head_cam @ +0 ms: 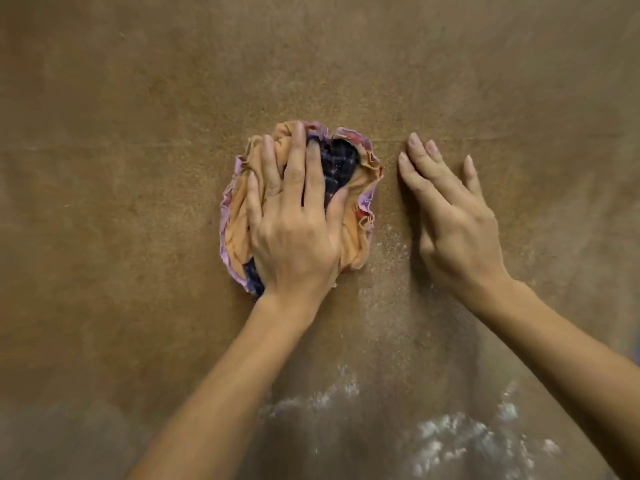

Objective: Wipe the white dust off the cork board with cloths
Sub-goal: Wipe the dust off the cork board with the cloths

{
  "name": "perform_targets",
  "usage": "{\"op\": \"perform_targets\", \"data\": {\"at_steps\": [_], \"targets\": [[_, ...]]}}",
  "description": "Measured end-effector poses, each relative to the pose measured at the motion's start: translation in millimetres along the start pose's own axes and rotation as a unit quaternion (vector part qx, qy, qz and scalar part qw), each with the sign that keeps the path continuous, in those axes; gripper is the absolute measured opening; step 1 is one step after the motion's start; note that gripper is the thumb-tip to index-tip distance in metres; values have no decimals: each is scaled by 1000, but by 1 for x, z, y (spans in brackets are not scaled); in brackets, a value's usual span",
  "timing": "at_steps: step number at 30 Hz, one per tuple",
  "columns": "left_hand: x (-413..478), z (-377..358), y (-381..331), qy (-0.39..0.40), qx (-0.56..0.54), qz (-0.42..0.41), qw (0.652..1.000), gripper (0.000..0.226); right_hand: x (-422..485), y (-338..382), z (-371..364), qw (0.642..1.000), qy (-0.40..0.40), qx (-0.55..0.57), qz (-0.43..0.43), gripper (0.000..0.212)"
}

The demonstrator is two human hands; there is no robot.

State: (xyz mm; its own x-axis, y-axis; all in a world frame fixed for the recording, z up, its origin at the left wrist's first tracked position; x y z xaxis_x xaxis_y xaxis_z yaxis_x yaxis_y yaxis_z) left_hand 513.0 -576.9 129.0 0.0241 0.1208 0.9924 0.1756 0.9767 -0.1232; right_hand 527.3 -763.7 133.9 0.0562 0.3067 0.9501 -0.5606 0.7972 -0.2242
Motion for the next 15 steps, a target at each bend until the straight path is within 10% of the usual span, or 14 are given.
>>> {"op": "perform_targets", "data": {"at_steps": [8,15], "targets": [[-144,-1,-17,86,-7,-198,976,54,-4,-3,5,1000,-13,4,6,50],[-70,-13,-39,36,-7,-54,998,57,-6,-64,45,995,-43,-38,-76,48]]}}
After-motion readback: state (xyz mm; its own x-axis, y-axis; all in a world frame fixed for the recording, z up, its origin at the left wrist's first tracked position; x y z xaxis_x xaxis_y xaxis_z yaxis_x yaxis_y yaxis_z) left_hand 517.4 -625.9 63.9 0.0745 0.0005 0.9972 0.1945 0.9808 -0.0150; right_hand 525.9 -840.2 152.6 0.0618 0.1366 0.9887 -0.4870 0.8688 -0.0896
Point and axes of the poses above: each hand's wrist, its own x-axis towards the middle knuckle, its own z-axis out of the back of the hand, y = z × x, the point moved 5 cm from there along x, towards the middle knuckle, and after that the axes turned 4 degrees about z, right-handed, at the moved point
